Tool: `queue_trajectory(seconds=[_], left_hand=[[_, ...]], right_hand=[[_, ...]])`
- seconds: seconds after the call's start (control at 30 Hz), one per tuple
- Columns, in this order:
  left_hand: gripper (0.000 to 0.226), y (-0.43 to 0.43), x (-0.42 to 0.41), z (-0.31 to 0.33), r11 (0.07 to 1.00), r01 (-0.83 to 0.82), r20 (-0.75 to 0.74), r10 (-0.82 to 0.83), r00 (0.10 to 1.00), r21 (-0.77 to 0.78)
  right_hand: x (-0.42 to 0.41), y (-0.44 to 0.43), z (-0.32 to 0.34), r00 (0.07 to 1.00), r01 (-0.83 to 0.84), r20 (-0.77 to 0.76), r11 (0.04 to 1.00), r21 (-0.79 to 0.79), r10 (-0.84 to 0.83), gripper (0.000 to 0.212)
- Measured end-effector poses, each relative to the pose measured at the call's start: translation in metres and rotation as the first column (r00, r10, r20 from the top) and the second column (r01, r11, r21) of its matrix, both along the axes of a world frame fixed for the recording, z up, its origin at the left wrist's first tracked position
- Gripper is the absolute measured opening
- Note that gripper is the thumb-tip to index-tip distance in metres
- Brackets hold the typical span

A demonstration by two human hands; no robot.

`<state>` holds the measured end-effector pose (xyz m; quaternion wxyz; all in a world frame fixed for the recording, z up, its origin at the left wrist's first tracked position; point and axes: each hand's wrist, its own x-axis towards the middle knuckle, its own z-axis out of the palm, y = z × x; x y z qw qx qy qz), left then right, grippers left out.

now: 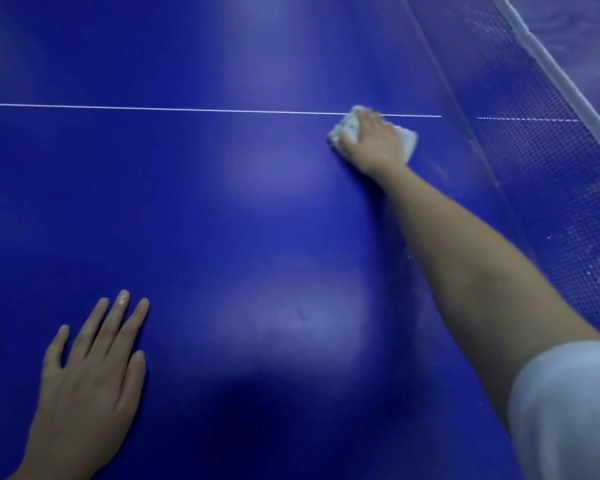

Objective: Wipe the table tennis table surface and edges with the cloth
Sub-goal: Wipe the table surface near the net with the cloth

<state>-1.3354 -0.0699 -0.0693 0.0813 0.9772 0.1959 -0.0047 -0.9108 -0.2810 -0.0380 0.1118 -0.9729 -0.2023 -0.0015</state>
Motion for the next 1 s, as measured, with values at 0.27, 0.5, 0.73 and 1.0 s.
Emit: queue_trajectory(seconds=[0.27,0.5,0.73,1.0], left_hand=[[0.057,0.001,0.0,-0.001,1.0,0.005,0.002,-0.005,1.0,-0.006],[0.058,0.021,-0.004,-0.032,0.999,0.052,-0.036,-0.052,0.998,-0.003],[0.06,0.032,-0.002,-0.047,0.997,0.055,-0.114,-0.048,0.992,0.057],[0.056,0.007,-0.001,-0.012,1.0,0.028,0.022,-0.028,0.999,0.002]], right_hand=[[-0.036,-0.127,-0.001,0.968,0.246,-0.031,0.968,-0.047,-0.248,0.078],[-0.263,-0.1,0.0,0.976,-0.208,-0.064,0.978,-0.027,0.206,0.065],[-0.317,-0.076,0.004,0.827,-0.56,-0.074,0.829,-0.011,0.558,0.065],[-0.082,-0.102,-0.002,0.888,0.456,-0.046,0.889,-0.05,-0.458,0.057]])
